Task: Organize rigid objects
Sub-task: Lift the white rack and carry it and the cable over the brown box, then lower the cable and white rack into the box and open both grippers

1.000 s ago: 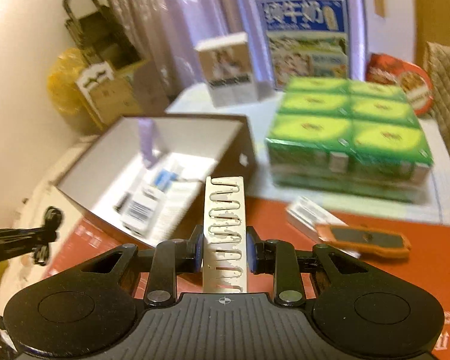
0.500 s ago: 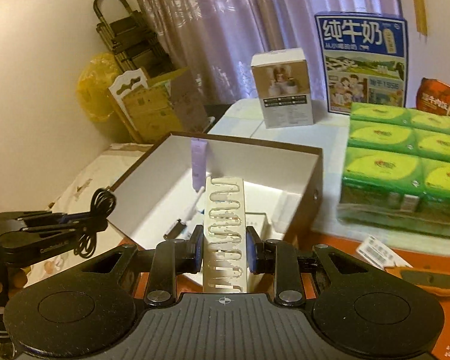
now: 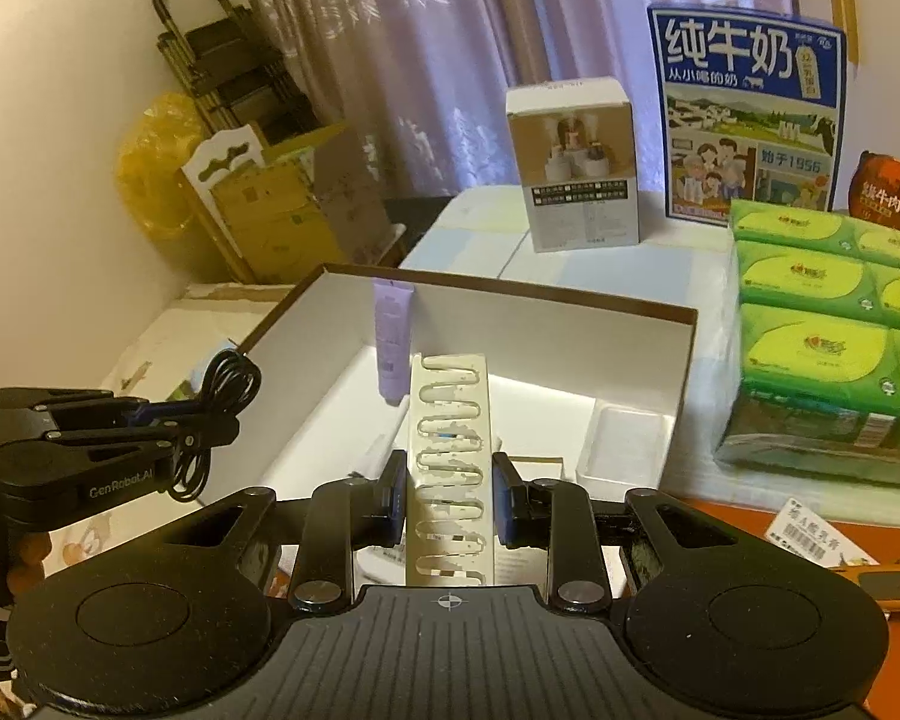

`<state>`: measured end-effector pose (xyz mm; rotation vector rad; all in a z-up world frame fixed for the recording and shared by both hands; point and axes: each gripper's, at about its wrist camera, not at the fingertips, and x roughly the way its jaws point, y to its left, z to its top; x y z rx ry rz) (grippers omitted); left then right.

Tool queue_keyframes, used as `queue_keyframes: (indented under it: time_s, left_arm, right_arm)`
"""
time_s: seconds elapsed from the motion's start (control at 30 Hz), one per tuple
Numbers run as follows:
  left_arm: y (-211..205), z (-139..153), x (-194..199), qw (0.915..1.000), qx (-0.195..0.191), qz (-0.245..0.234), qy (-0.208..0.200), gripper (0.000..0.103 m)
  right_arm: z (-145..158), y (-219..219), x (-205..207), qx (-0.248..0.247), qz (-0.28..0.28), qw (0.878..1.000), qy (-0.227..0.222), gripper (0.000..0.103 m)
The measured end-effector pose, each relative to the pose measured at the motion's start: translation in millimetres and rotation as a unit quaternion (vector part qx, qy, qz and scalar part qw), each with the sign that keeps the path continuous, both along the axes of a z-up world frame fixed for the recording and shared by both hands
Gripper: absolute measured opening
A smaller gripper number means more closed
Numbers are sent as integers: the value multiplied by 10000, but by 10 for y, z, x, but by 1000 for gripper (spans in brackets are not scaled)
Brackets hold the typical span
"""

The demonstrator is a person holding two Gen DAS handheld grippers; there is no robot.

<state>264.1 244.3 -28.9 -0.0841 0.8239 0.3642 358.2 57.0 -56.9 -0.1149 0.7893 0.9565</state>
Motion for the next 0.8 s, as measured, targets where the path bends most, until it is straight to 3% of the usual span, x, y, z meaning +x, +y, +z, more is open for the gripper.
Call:
queue_keyframes:
  time_s: [0.8]
  left_arm:
    - [763, -464, 736, 9970, -145, -270, 705, 11]
  right_arm:
    - [-353, 813, 500, -523, -408, 9977, 166, 25]
